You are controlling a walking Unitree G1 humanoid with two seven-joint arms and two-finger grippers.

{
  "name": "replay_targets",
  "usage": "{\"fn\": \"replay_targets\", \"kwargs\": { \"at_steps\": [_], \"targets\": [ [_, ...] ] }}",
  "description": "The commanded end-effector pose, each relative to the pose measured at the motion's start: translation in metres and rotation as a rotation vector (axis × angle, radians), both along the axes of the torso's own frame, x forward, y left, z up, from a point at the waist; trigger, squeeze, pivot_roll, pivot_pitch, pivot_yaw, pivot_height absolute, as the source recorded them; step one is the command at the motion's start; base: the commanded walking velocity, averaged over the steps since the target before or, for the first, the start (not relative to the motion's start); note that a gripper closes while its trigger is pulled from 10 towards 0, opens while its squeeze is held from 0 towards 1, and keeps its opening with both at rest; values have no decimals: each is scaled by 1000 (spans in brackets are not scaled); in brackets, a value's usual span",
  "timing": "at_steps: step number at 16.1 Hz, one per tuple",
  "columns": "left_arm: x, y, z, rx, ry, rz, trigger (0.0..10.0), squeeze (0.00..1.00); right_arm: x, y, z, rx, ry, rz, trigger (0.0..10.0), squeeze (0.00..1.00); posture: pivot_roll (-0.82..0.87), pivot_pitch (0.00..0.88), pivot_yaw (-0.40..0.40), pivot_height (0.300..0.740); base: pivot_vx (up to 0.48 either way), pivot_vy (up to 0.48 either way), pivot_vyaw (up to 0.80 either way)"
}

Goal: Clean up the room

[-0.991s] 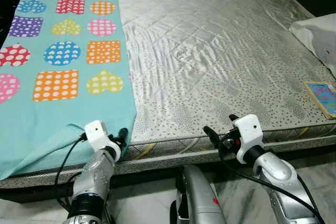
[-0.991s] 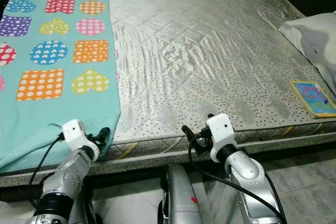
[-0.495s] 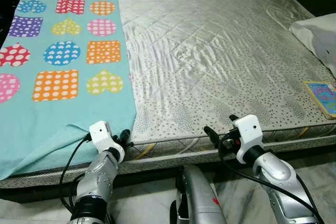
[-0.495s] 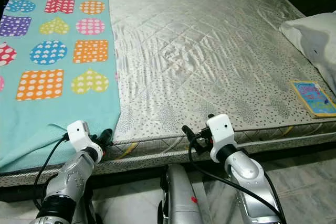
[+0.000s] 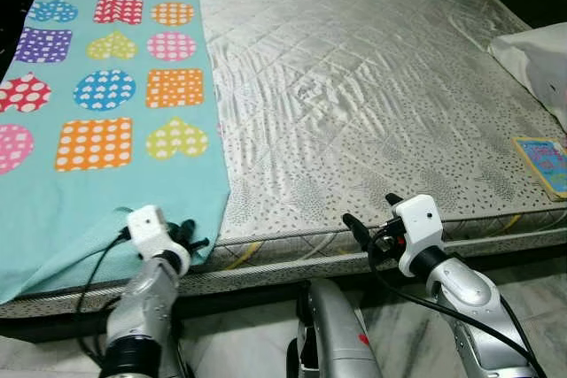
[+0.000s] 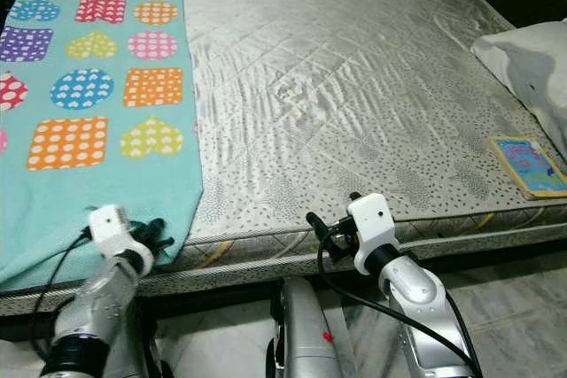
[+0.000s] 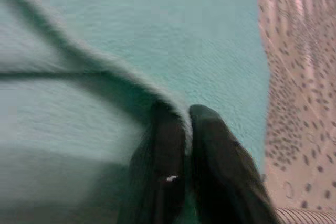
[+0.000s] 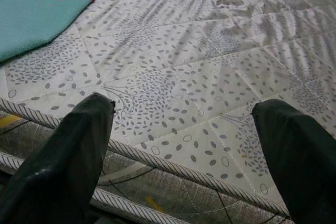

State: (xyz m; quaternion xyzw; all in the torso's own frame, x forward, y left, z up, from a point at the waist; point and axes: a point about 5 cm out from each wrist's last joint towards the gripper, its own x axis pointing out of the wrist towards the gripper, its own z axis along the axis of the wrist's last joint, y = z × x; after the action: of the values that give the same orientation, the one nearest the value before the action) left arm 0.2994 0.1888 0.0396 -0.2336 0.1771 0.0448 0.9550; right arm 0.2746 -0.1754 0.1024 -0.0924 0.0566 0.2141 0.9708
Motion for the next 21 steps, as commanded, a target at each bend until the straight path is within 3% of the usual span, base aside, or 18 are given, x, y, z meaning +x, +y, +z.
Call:
{"fn": "replay_targets", "kwargs": {
  "at_steps": [1, 7, 13, 21],
  "targets": [
    [-3, 3, -2, 2, 9, 5, 0, 0, -1, -2, -3, -1, 11, -7, 10000, 0, -136, 157, -113, 556, 0, 0, 0],
    [-5, 34, 2, 46, 6, 61, 0, 0, 0, 0, 1, 2, 3, -1, 10000, 0, -128, 150, -109, 556, 0, 0, 0],
    [-10, 55, 4, 104, 17, 92, 0, 0, 3, 5, 3, 9, -2, 3, 10000, 0, -115, 149, -109, 556, 0, 0, 0],
    [-5, 57, 4, 176, 39, 80, 275, 0, 4, 4, 0, 13, 3, -5, 10000, 0, -116, 150, -105, 556, 0, 0, 0]
  ]
}}
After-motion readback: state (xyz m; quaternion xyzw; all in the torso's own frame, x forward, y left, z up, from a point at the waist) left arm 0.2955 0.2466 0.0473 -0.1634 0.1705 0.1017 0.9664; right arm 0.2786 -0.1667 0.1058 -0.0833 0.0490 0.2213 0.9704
